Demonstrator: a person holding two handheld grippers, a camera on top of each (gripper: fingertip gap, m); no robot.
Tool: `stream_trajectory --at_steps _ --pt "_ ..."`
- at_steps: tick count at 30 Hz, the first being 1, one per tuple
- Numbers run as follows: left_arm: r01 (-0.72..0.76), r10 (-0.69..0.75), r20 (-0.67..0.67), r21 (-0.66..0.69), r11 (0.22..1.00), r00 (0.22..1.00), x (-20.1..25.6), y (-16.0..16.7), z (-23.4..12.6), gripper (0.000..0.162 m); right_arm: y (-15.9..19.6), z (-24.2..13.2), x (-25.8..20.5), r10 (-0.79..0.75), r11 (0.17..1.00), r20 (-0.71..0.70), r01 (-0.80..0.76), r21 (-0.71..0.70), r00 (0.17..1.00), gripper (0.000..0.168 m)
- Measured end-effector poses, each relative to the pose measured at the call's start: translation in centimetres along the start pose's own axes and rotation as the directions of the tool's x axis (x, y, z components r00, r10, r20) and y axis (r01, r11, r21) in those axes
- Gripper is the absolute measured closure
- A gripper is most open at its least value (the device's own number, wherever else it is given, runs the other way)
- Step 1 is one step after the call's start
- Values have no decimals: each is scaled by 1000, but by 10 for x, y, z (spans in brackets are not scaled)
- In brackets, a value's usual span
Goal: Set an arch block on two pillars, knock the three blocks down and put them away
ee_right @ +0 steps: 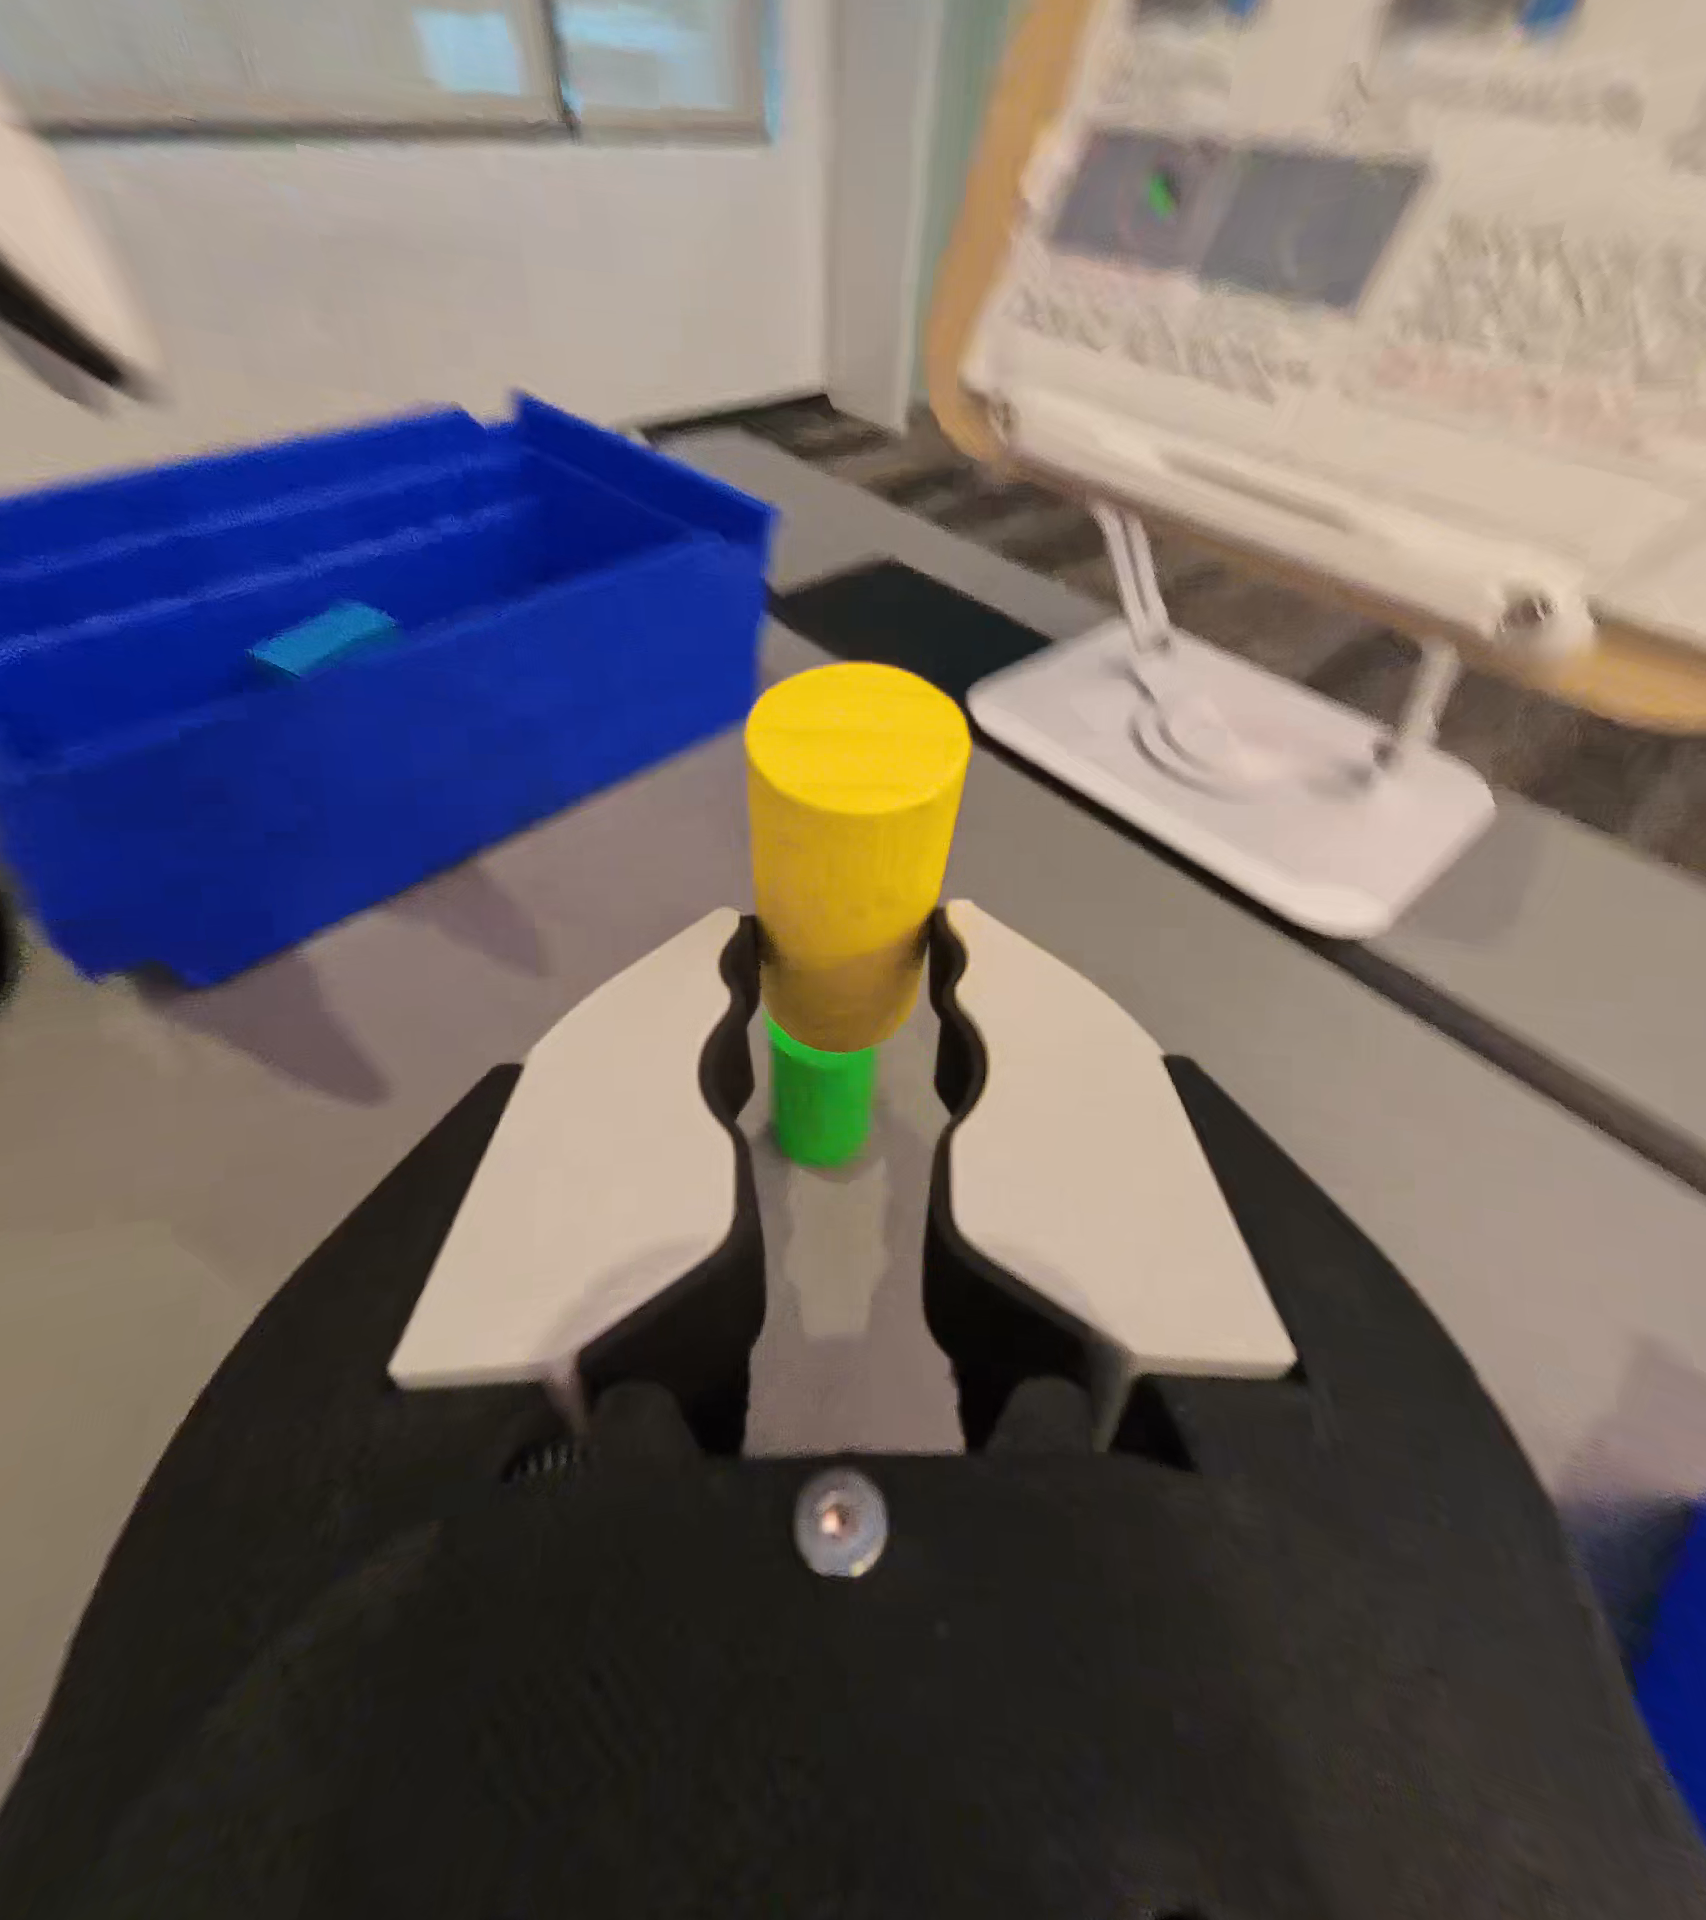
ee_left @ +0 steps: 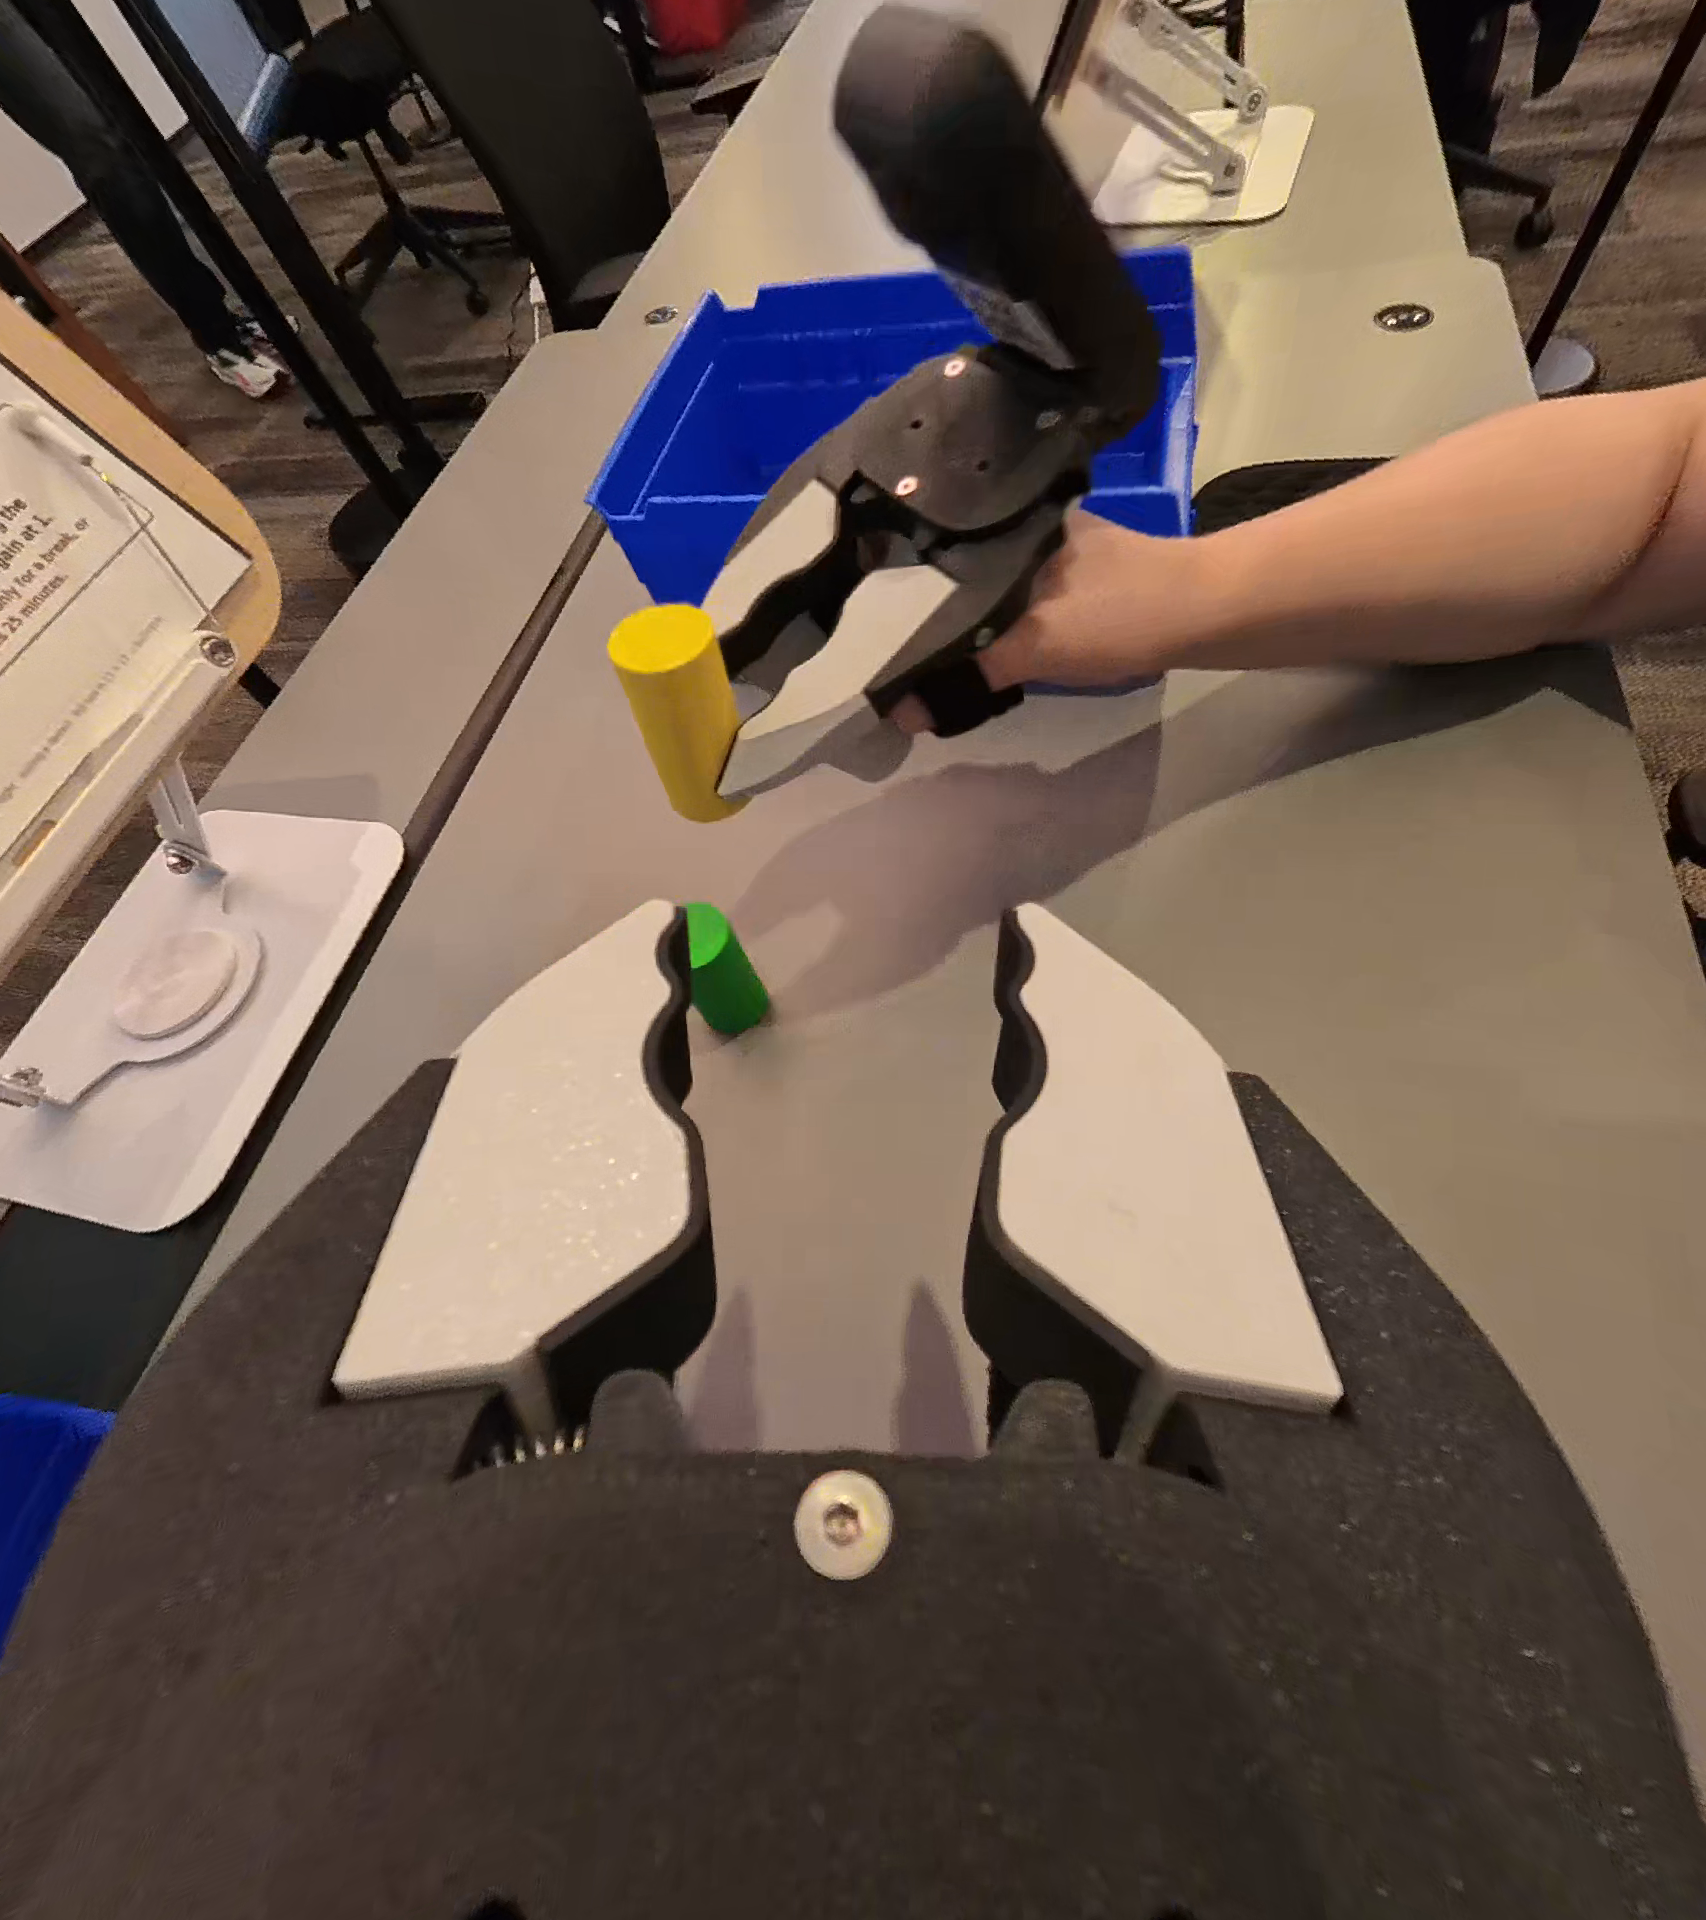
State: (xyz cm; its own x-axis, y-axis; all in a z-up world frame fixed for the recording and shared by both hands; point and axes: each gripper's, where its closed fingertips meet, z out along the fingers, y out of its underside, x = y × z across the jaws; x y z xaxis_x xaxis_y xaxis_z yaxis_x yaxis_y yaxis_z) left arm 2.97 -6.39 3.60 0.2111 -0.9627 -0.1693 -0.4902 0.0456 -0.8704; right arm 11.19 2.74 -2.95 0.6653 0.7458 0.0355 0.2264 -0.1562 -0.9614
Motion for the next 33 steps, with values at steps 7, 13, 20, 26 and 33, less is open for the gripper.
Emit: stream_trajectory --at_steps 7,13,20,26,33 --pt "-95 96 21 -43 995 995 5 1 -11 107 96 16 33 40 952 -25 -46 -302 999 136" --pt "-80 105 194 -136 988 975 -25 17 -45 108 110 24 27 73 947 19 -63 -316 997 136" --pt "296 25 586 -445 845 810 -100 115 -121 117 116 23 21 68 931 64 -40 -362 996 136" --pt "661 -155 763 -417 623 627 -120 186 -149 126 117 26 24 -6 930 38 19 -367 999 135" --pt "862 -271 834 -394 318 481 -106 247 -147 127 98 24 25 -3 948 -11 0 -317 1000 106"
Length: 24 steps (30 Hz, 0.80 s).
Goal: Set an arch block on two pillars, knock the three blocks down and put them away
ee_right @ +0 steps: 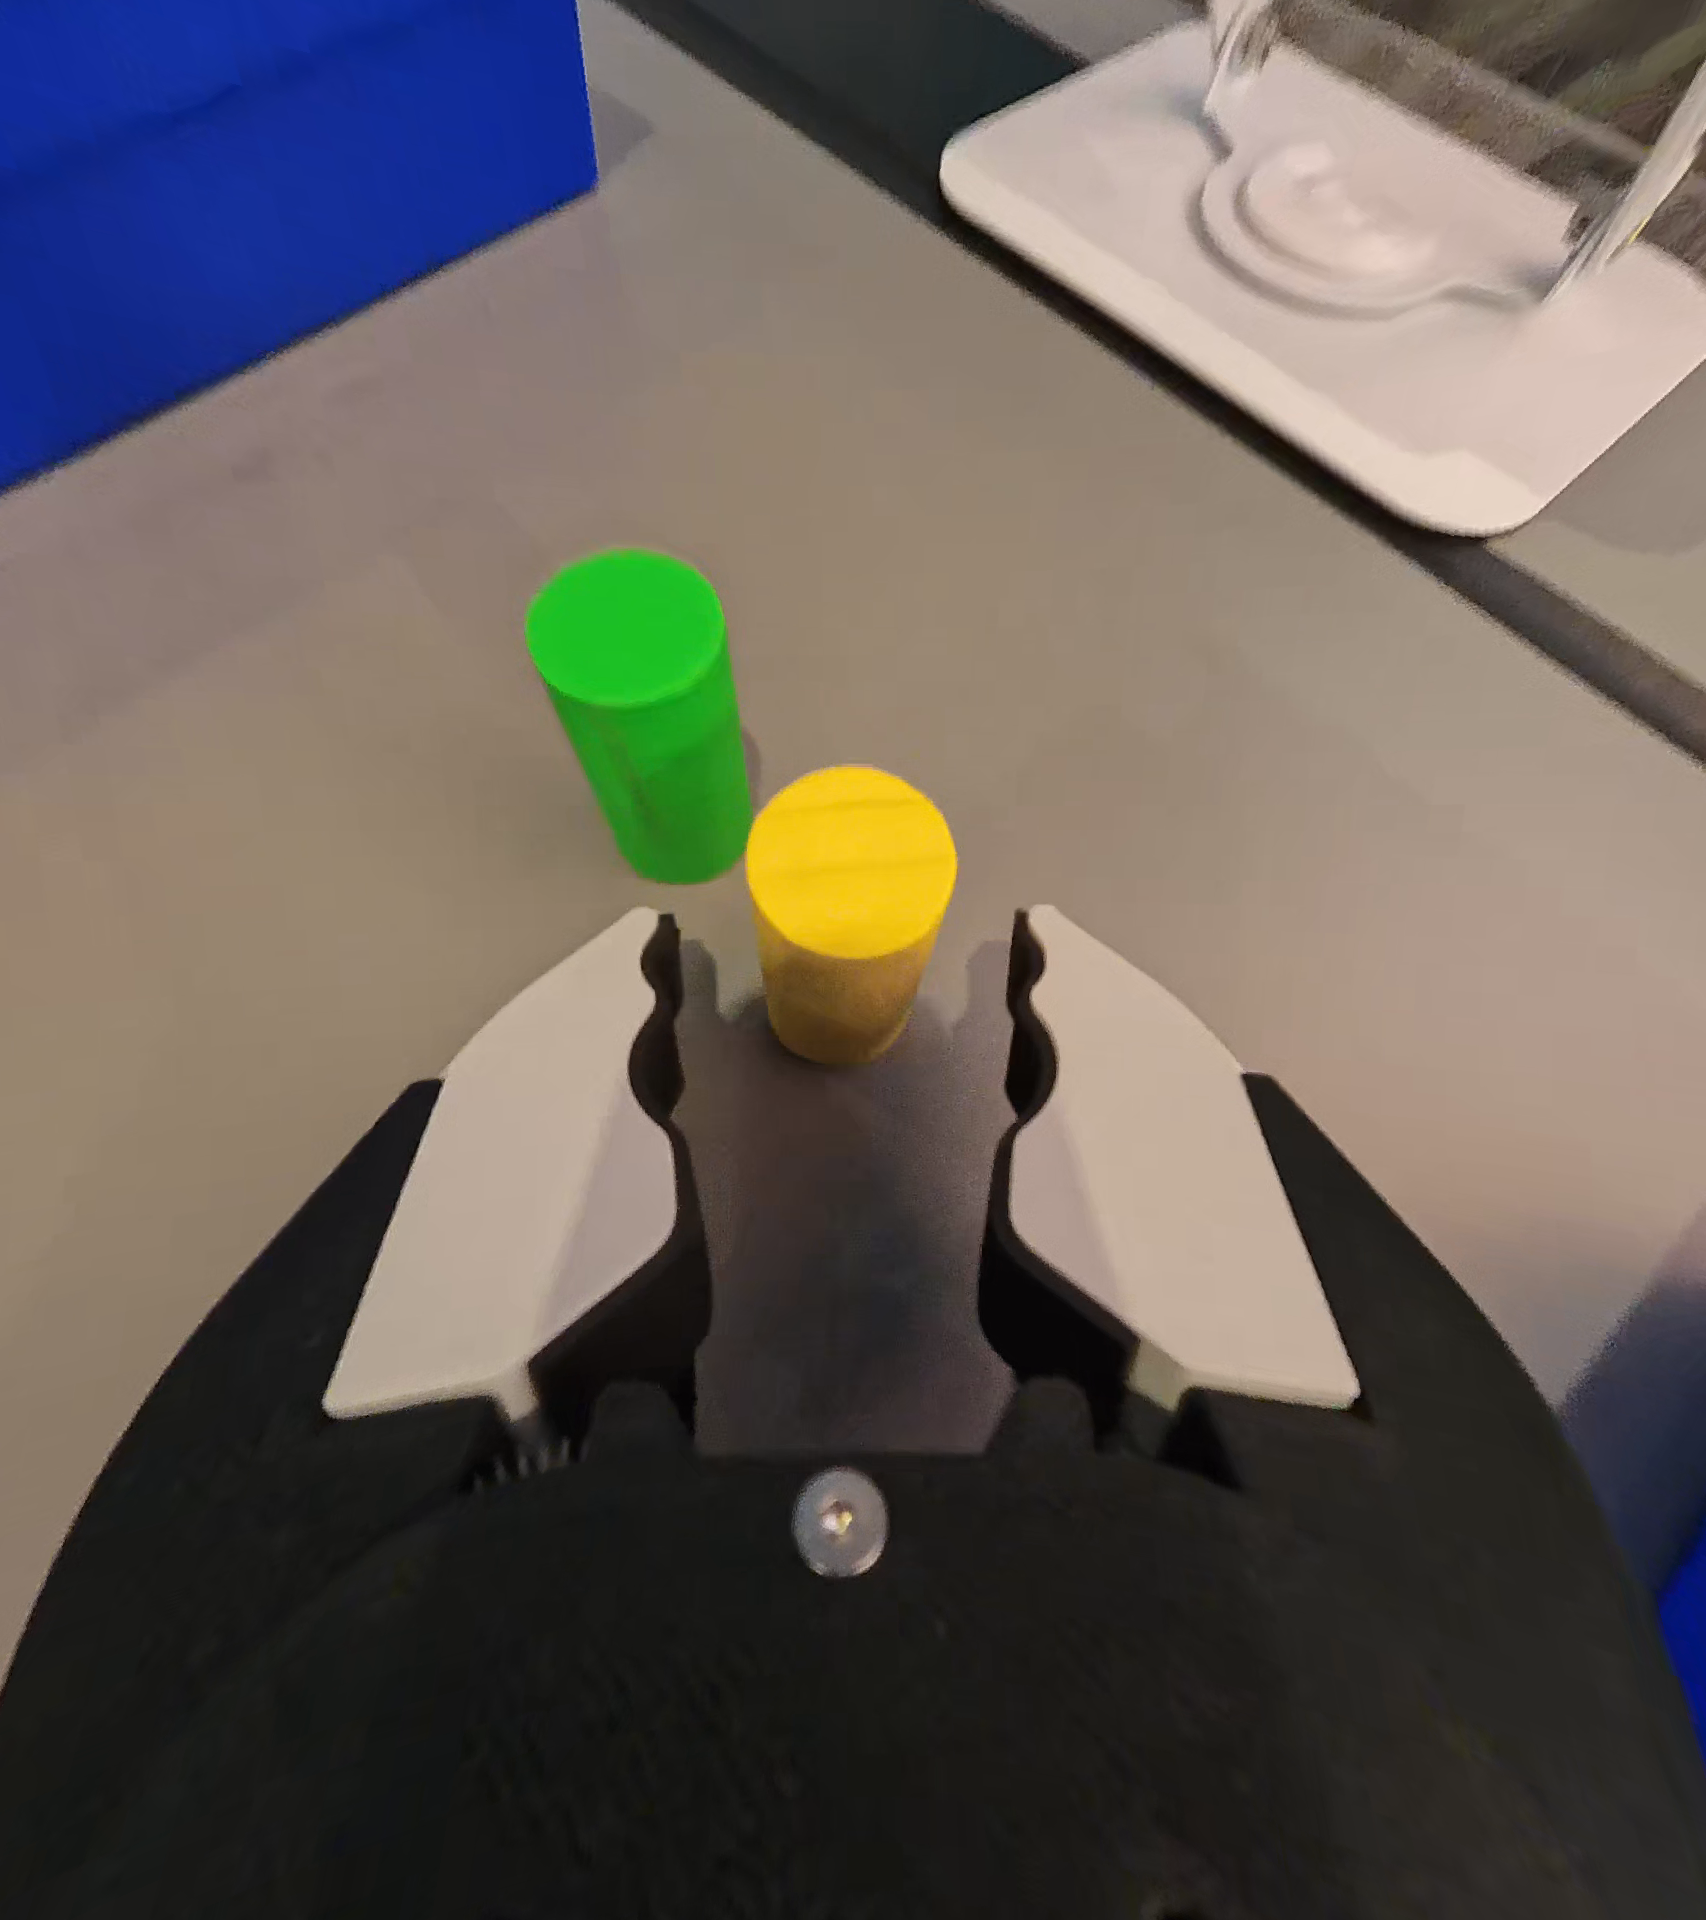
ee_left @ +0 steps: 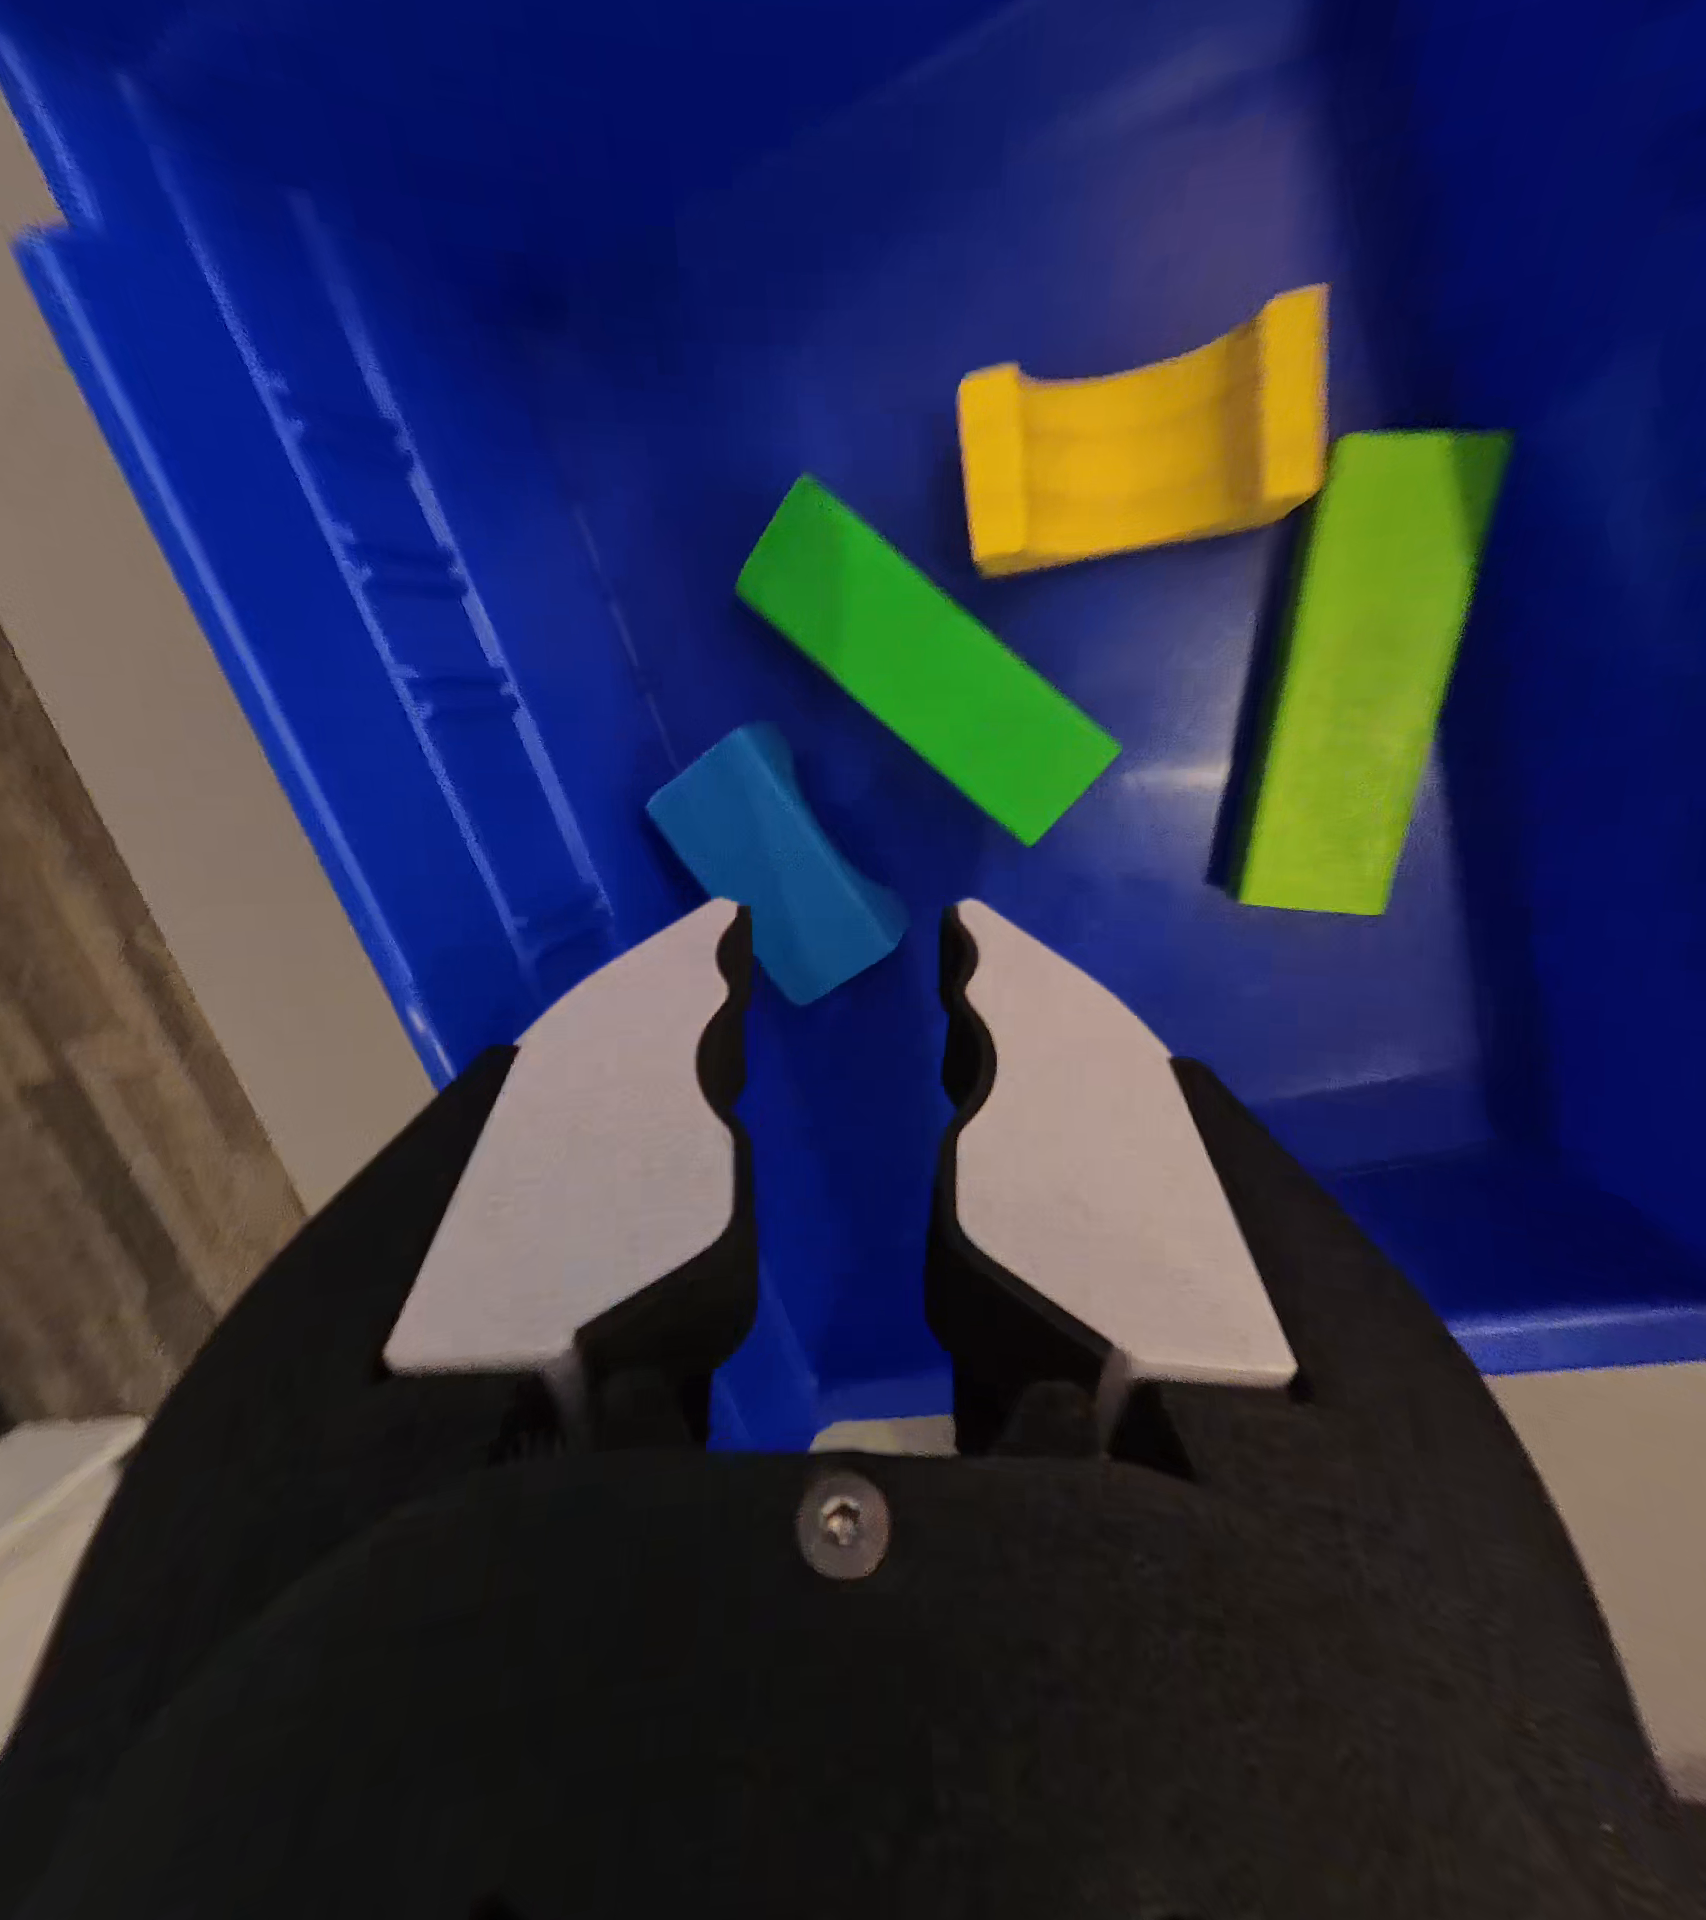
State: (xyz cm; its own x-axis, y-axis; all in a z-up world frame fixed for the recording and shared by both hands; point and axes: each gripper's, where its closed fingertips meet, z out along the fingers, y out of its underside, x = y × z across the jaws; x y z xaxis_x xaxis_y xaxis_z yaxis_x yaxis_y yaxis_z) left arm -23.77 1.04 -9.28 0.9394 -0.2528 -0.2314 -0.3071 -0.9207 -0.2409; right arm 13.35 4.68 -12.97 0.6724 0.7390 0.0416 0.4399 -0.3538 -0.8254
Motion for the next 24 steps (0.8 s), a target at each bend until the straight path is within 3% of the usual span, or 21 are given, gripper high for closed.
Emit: stream_trajectory --at_steps 8,16,20,24 --pt "78 -74 30 -160 984 997 -3 16 33 120 -34 -24 -8 -24 993 -1 24 114 1000 103" --pt "119 -108 63 -217 969 992 -9 26 40 111 -31 -22 -16 -72 994 13 71 82 997 103" --pt "105 -97 40 -290 951 994 -3 36 47 112 -31 -21 -20 -85 994 24 83 74 996 103" --pt "87 -67 80 -275 958 995 -8 30 51 117 -31 -20 -22 -103 993 26 102 67 994 103"
